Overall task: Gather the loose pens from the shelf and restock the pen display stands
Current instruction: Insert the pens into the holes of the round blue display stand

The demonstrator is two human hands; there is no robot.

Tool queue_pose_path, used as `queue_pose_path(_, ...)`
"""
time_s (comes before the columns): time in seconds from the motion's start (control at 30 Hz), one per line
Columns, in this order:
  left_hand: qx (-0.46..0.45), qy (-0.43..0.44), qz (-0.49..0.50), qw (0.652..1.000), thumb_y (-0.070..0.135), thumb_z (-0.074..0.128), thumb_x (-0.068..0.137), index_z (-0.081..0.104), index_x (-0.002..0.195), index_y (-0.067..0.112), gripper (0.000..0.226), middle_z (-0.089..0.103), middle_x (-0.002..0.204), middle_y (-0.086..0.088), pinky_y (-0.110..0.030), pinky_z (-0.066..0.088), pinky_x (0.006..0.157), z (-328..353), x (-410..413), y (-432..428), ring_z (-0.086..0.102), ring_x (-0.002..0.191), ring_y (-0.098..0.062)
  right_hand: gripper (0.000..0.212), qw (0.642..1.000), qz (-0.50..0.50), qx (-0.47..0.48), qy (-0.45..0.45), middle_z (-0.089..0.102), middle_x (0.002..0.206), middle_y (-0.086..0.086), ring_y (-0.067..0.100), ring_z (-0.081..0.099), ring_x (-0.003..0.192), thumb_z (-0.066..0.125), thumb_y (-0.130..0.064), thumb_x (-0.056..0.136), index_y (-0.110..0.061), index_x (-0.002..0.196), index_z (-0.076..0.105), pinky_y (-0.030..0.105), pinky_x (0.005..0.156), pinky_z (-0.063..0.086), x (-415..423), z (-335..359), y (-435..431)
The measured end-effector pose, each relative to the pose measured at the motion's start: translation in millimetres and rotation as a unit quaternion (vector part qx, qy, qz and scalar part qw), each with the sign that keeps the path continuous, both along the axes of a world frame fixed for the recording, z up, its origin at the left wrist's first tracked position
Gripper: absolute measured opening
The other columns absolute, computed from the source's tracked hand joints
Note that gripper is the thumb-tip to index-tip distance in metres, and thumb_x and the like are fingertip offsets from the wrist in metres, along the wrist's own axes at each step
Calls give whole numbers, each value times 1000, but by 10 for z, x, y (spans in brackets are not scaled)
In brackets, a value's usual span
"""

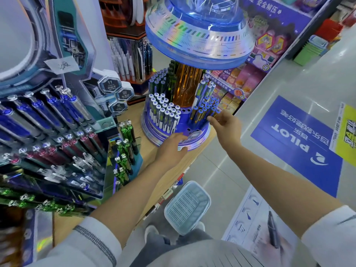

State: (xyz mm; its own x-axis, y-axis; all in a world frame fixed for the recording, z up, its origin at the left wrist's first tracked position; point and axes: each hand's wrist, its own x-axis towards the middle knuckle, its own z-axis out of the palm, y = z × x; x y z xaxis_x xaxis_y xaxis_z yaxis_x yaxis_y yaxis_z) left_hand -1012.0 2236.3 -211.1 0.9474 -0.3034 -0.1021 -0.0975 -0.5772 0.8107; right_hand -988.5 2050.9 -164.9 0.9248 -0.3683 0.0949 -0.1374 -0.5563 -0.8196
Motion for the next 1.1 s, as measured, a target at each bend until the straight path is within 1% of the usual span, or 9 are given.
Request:
queue_pose_path(0.17, -7, 0, 11, 1000, 11, 60, 90, 57, 125, 11, 35, 55, 128, -4, -25, 41, 90, -22, 12, 17, 54, 115, -19, 23, 999, -17, 33, 10, 63, 78, -6, 4, 59, 69, 77, -20, 82, -18, 88, 54, 17, 63, 47, 32, -72, 82)
queue_pose_path(0.27, 7, 0, 11, 1000, 12, 59, 91, 55, 128, 12, 37, 54, 129, -3, -30, 44, 93, -24, 13, 25, 54, 115, -18, 11, 999, -12, 4, 36, 64, 77, -6, 2, 57, 69, 72, -20, 86, -13, 84, 63, 19, 64, 43, 52, -129, 98)
queue_pose_path(0.33, 18, -3, 9, 1000, 13, 58, 92, 54, 129, 12, 38, 53, 131, -3, -32, 45, 95, -31, 19, 30, 53, 117, -19, 10, 998, -7, -3, 63, 66, 79, -3, 7, 59, 70, 70, -24, 88, -15, 85, 67, 26, 66, 44, 63, -185, 73)
queue_pose_path(0.43, 37, -5, 16, 999, 13, 57, 92, 52, 131, 14, 40, 52, 133, -2, -37, 47, 96, -44, 14, 34, 52, 118, -20, 29, 997, -8, -3, 82, 70, 79, 4, 19, 66, 75, 68, -43, 86, -13, 86, 70, 38, 69, 54, 25, -241, 37)
queue_pose_path(0.57, 65, -15, 26, 997, 13, 57, 91, 50, 133, 15, 43, 50, 135, -1, -40, 47, 95, -72, 5, 39, 50, 119, -21, 25, 999, -10, 34, 4, 65, 75, 4, 27, 66, 74, 68, -46, 85, -25, 76, 57, 43, 68, 53, -22, -185, 80)
queue_pose_path(0.67, 89, -21, 34, 995, 14, 56, 91, 49, 134, 15, 44, 48, 137, -1, -41, 45, 96, -78, 8, 54, 47, 121, -24, 27, 1000, 15, 26, -8, 61, 75, 6, 27, 61, 71, 71, -35, 86, -24, 76, 48, 39, 64, 49, 5, -161, 141)
queue_pose_path(0.8, 135, -26, 43, 990, 16, 54, 92, 44, 140, 16, 49, 42, 143, 0, -38, 39, 102, -74, 6, 82, 39, 127, -25, 21, 998, 60, 21, 20, 56, 74, -3, 8, 51, 65, 72, -25, 86, -15, 85, 53, 18, 59, 43, -33, -233, 143)
queue_pose_path(0.97, 159, -33, 85, 983, 16, 56, 91, 36, 143, 13, 57, 39, 147, -4, -35, 31, 108, -49, -33, 83, 34, 133, -25, 16, 996, 79, -45, 15, 60, 95, 3, 18, 58, 85, 67, -12, 83, -16, 92, 55, 30, 70, 44, -148, -426, -2)
queue_pose_path(1.1, 151, -35, 134, 979, 15, 57, 90, 30, 145, 8, 62, 34, 150, -9, -34, 26, 113, -64, -100, 67, 30, 137, -25, 53, 984, 124, -97, 87, 49, 134, 9, 25, 49, 121, 69, -15, 83, -12, 131, 46, 33, 94, 41, -185, -562, -146)
